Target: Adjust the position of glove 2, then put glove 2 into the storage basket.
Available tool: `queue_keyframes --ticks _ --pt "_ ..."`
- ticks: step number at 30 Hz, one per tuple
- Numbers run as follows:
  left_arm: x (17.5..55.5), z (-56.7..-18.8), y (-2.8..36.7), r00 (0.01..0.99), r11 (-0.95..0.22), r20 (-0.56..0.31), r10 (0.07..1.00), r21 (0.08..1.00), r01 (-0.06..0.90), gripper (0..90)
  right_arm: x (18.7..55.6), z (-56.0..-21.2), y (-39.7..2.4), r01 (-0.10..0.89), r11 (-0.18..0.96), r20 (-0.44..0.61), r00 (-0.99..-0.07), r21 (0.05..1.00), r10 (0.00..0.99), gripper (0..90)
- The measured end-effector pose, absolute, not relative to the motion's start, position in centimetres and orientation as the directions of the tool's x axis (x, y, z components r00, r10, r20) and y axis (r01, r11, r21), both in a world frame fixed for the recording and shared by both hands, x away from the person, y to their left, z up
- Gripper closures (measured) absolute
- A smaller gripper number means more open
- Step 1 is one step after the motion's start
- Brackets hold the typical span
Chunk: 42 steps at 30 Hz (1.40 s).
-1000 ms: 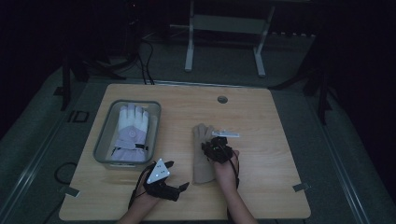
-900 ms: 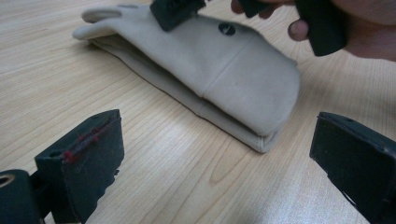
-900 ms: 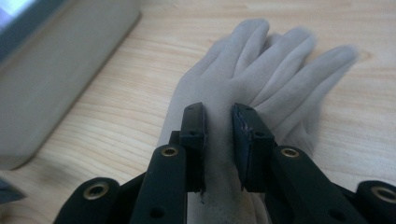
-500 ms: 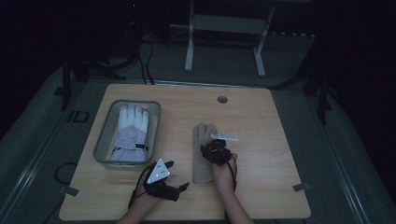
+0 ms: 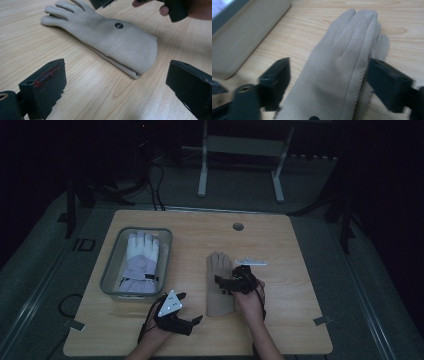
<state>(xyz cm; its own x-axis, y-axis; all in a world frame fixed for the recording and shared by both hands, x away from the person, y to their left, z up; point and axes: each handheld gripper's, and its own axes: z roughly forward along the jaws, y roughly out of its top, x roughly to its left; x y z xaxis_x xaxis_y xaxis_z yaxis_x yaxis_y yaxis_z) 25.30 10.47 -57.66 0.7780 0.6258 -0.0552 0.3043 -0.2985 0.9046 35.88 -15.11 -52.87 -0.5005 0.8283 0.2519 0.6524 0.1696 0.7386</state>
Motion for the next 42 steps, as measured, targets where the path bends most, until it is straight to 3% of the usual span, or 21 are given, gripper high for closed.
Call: queue_keyframes --ticks 3,11,19,20,24,33,37,42 --pt "25.3 -57.7 10.4 0.779 -0.302 -0.054 0.624 0.903 0.304 3.4 36.0 -52.5 -15.8 0.634 0.214 0.231 -0.543 0.743 0.807 15.0" --pt "25.5 -57.7 10.4 0.775 -0.300 -0.063 0.629 0.900 0.317 3.4 35.9 -52.0 -17.2 0.544 0.303 0.185 -0.667 0.782 0.721 18.3" --pt "25.6 -57.6 9.9 0.787 -0.354 -0.034 0.617 0.881 0.315 4.2 36.2 -51.4 -19.0 0.626 0.256 0.288 -0.633 0.737 0.718 15.8" --pt "25.6 -57.5 9.9 0.788 -0.360 -0.036 0.614 0.877 0.320 4.2 36.3 -51.3 -19.1 0.626 0.264 0.288 -0.639 0.734 0.713 12.0" --pt "25.6 -57.0 9.4 0.799 -0.341 -0.067 0.598 0.881 0.329 4.1 36.4 -50.9 -18.7 0.603 0.301 0.248 -0.658 0.738 0.711 11.9" --pt "26.0 -55.9 7.0 0.815 -0.410 -0.040 0.578 0.849 0.333 6.8 39.0 -50.2 -17.1 0.602 0.341 0.183 -0.641 0.722 0.745 25.3" --pt "26.3 -55.6 5.4 0.837 -0.475 0.015 0.548 0.829 0.296 13.7 40.8 -50.8 -16.4 0.633 0.330 0.190 -0.611 0.700 0.769 25.4" --pt "26.9 -55.6 3.2 0.868 -0.581 0.074 0.490 0.770 0.262 14.3 42.7 -52.4 -15.8 0.674 0.339 0.183 -0.578 0.656 0.795 21.7"
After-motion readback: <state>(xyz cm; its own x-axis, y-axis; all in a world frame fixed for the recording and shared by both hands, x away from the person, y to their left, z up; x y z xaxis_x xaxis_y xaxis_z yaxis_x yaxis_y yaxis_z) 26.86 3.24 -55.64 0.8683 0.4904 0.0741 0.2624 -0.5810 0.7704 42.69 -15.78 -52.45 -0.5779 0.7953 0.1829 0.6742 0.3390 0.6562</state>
